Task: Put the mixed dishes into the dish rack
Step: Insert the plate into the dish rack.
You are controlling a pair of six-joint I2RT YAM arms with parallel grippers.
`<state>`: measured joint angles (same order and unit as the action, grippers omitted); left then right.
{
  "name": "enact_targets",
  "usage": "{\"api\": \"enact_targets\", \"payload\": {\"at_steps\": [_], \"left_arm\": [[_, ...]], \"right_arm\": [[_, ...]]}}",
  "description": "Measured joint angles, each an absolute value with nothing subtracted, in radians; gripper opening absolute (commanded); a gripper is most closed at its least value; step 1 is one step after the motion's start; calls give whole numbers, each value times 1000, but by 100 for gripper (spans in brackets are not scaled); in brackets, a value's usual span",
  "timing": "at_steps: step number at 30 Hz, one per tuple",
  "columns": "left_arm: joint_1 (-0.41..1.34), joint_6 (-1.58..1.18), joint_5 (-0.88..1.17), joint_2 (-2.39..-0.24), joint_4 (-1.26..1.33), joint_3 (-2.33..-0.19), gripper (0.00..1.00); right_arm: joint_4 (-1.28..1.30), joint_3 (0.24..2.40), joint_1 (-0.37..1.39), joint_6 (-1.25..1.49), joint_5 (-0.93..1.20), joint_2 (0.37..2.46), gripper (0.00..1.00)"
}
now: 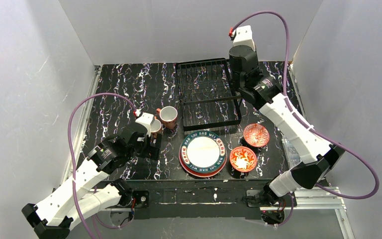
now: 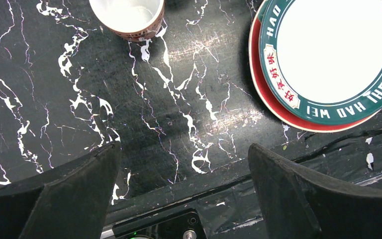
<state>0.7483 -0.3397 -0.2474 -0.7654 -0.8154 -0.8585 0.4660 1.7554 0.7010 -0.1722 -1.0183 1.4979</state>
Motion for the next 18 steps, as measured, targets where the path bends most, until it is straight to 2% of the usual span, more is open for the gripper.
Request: {"api": "enact_targets", "payload": {"at_steps": [18], "left_arm": [[748,-340,-247,-765,-816,-859,98]], "right_arm": [[461,1690,701,-116,-1020,1436,1]]}}
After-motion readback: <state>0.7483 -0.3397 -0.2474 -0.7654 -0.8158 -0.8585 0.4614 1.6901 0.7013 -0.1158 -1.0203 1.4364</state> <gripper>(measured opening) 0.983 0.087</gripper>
